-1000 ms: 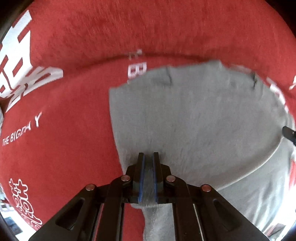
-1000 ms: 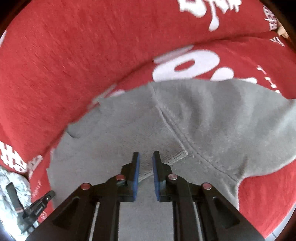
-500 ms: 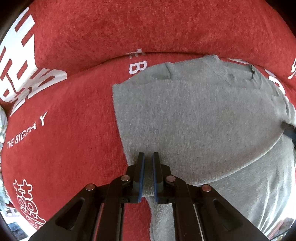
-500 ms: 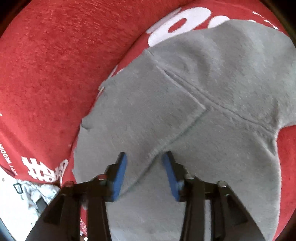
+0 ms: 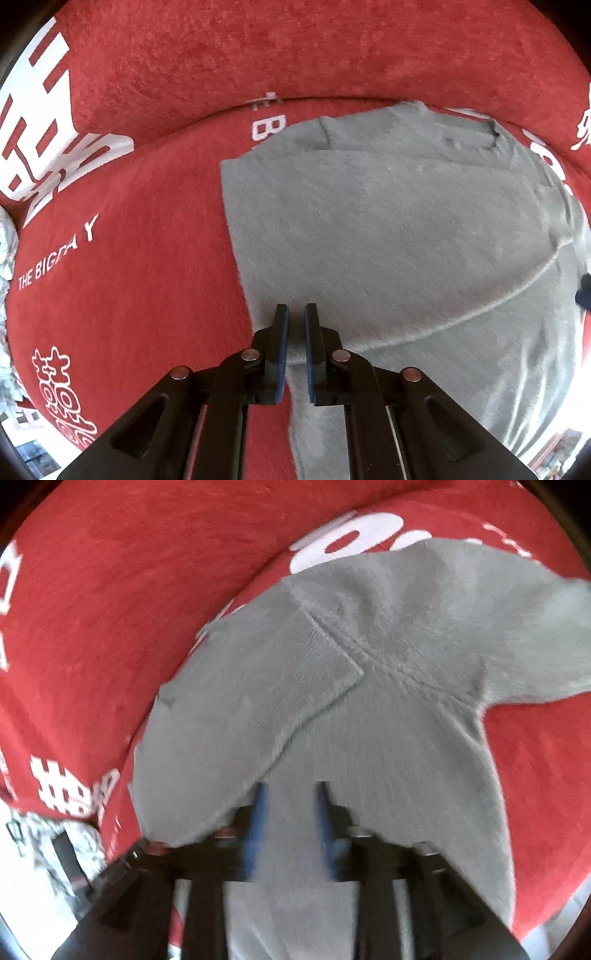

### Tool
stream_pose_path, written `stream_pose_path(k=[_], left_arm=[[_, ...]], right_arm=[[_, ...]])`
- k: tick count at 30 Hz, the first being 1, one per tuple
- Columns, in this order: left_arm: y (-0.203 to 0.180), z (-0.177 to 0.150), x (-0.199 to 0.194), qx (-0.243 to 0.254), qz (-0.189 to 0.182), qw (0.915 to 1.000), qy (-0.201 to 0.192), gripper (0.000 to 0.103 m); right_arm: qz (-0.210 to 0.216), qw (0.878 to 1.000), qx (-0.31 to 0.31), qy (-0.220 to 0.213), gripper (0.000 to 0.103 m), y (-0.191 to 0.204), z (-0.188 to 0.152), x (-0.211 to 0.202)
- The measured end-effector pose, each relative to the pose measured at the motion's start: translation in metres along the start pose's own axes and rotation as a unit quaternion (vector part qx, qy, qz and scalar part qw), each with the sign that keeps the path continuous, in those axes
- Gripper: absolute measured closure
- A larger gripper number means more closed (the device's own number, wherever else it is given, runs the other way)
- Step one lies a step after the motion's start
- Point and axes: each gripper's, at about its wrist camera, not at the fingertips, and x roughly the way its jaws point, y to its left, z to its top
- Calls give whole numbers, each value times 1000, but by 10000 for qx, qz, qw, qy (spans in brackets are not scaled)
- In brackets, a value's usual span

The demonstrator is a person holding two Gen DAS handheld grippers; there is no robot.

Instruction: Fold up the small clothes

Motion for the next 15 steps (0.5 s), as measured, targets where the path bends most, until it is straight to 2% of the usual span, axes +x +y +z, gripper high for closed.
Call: stream_pose_path(k=[6, 9, 10, 11, 12, 13, 15], left_arm=[[-21, -12, -13, 126, -169, 9998, 67, 94], [-31, -19, -17, 186, -330, 9992, 93, 93], [-33, -21, -17, 207, -394, 9989, 123, 90], [-37, -23, -17, 247, -442, 9986, 164, 74], [-42, -25, -17, 310, -421, 9983, 248, 13], [-49, -29, -19, 330, -280, 9986, 295, 3], [-58, -31, -23, 507, -95, 9985, 155, 2]], right_arm=[[-13, 9999, -137, 92, 51, 5, -35, -11], [30, 9999, 6, 106, 43, 2, -46, -13], [40, 9999, 46, 95, 43, 1, -50, -15], [61, 9999, 71, 95, 42, 1, -52, -16], [83, 9999, 93, 106, 42, 0, -54, -16], [98, 9998, 122, 123, 41, -2, -55, -17], [114, 9997, 145, 135, 36, -4, -57, -18]])
